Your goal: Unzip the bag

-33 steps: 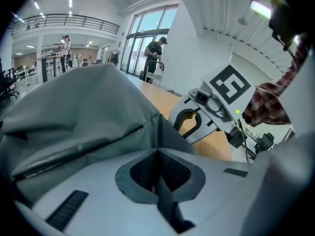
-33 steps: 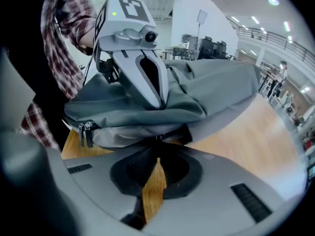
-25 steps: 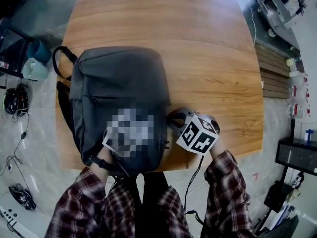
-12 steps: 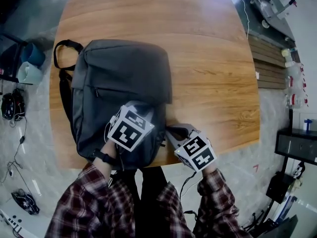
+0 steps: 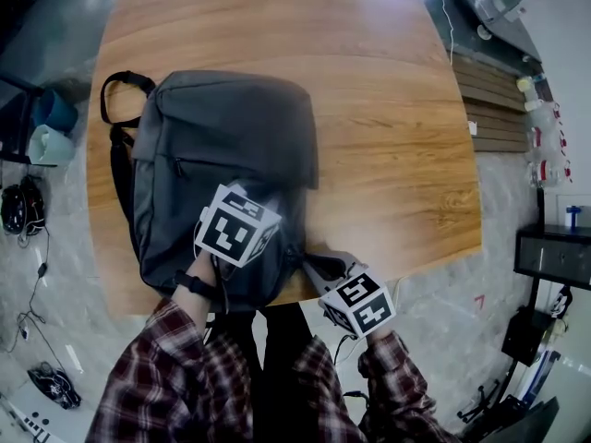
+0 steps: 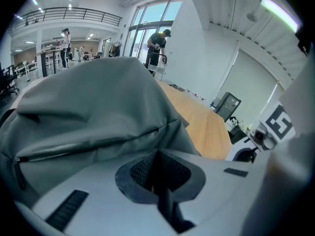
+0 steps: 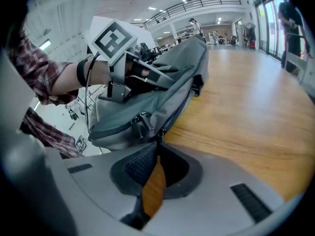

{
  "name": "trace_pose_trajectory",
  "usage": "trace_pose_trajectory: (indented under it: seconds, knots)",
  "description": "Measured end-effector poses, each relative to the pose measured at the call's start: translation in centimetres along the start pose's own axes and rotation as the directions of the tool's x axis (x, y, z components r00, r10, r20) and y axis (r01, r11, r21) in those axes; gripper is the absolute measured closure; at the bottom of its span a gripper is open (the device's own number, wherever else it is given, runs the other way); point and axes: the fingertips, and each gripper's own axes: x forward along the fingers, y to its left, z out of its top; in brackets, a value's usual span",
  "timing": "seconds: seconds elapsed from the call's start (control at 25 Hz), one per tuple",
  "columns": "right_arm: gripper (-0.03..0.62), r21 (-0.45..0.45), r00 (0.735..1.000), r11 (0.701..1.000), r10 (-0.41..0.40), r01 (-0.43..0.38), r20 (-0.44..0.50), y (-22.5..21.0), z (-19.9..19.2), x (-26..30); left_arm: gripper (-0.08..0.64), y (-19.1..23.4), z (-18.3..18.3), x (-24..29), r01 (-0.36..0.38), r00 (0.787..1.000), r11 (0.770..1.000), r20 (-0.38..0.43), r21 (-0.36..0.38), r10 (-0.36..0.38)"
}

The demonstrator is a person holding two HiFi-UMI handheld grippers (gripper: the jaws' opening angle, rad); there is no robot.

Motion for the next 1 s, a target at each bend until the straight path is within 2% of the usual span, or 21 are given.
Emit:
trace_pose_trajectory:
  seconds: [0.2, 0.32, 0.4, 0.48, 0.6, 0.68, 0.76, 1.0]
  knots:
    - [0.563, 0.101, 0.998, 0.993, 0.061, -0.06, -0.007, 3.5, -2.6, -0.4, 0.552, 0.1, 0.3, 0.1, -0.008, 1.0, 1.0, -0.002, -0.021, 0.008]
    - [0.563, 0.092, 0.994, 0.991, 0.101, -0.098, -0.027, 6.6, -3.9, -0.1, 0.552, 0.5, 0.6, 0.2, -0.023, 1.0, 0.999, 0.002, -0.025, 0.023]
    - [0.563, 0.045, 0.996, 0.995, 0.088, -0.087, -0.02, 7.8, -4.0, -0.1, 0.551, 0.7, 0.8, 0.3, -0.033, 0.999, 0.999, 0.012, -0.028, 0.033]
    - [0.563, -0.042, 1.0, 0.999, 0.011, -0.012, -0.013, 6.8, -3.8, -0.5, 0.551, 0.9, 1.2, 0.2, -0.045, 0.998, 0.999, 0.041, -0.028, 0.046]
    - [0.563, -0.146, 0.994, 0.983, -0.113, 0.111, -0.002, 3.2, -3.3, -1.3, 0.552, 2.2, 1.8, -0.4, -0.078, 0.991, 0.995, 0.106, -0.061, 0.084]
    - [0.568, -0.195, 0.985, 0.966, -0.172, 0.171, 0.01, 0.5, -2.5, -1.9, 0.552, 3.3, 1.7, -1.1, -0.111, 0.985, 0.991, 0.123, -0.079, 0.12]
    - [0.574, -0.252, 0.978, 0.945, -0.209, 0.207, 0.019, -1.8, -1.3, -2.2, 0.552, 4.2, 1.1, -1.9, -0.149, 0.981, 0.987, 0.119, -0.064, 0.155]
    - [0.574, -0.446, 0.963, 0.857, -0.263, 0.26, 0.057, -5.0, 2.4, -1.4, 0.552, 4.9, -1.2, -4.2, -0.249, 0.961, 0.968, 0.115, -0.027, 0.251]
